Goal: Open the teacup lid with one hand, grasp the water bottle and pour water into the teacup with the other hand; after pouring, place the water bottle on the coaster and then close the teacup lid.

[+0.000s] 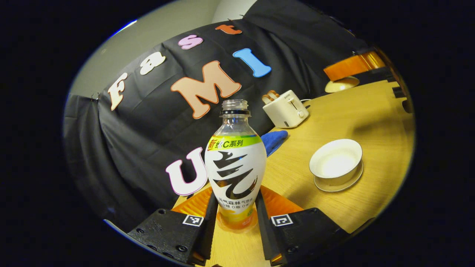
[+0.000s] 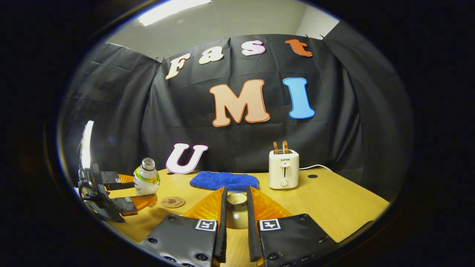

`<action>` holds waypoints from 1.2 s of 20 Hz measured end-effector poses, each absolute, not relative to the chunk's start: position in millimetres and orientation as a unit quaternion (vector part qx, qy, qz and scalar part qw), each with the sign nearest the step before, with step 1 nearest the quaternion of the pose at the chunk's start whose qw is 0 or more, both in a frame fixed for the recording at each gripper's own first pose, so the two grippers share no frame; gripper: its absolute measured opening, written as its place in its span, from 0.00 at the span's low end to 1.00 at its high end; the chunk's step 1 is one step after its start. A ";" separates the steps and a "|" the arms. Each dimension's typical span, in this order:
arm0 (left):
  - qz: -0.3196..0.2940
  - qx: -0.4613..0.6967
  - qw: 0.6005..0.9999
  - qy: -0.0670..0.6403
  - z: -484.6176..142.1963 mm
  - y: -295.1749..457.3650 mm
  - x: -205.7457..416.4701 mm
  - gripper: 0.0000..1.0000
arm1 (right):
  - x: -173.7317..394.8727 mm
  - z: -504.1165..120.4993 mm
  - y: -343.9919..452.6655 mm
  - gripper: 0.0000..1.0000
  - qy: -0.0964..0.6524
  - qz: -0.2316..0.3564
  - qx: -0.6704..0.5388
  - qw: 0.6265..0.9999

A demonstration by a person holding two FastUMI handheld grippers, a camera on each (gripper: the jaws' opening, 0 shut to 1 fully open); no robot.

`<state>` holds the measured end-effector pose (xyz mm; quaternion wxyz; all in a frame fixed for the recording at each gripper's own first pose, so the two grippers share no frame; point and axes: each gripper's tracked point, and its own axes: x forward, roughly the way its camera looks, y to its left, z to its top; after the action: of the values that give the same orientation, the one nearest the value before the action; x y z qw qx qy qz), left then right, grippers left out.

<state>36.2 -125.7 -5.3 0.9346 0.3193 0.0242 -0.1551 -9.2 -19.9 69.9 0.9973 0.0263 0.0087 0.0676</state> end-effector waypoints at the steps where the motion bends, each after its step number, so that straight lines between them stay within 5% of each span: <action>1: -0.156 0.326 0.932 0.027 -6.3 -122.8 35.9 0.51 | -8.9 69.2 -20.5 0.27 0.009 0.067 0.027 0.997; 24: -0.168 0.596 0.785 0.005 -26.2 -115.2 49.6 0.51 | -9.1 67.3 -23.3 0.27 0.015 0.068 0.024 0.997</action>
<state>49.6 -115.2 -26.2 0.7851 0.5960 0.0049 -0.1682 -9.1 -23.3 67.3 0.9973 0.0239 0.0151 0.0683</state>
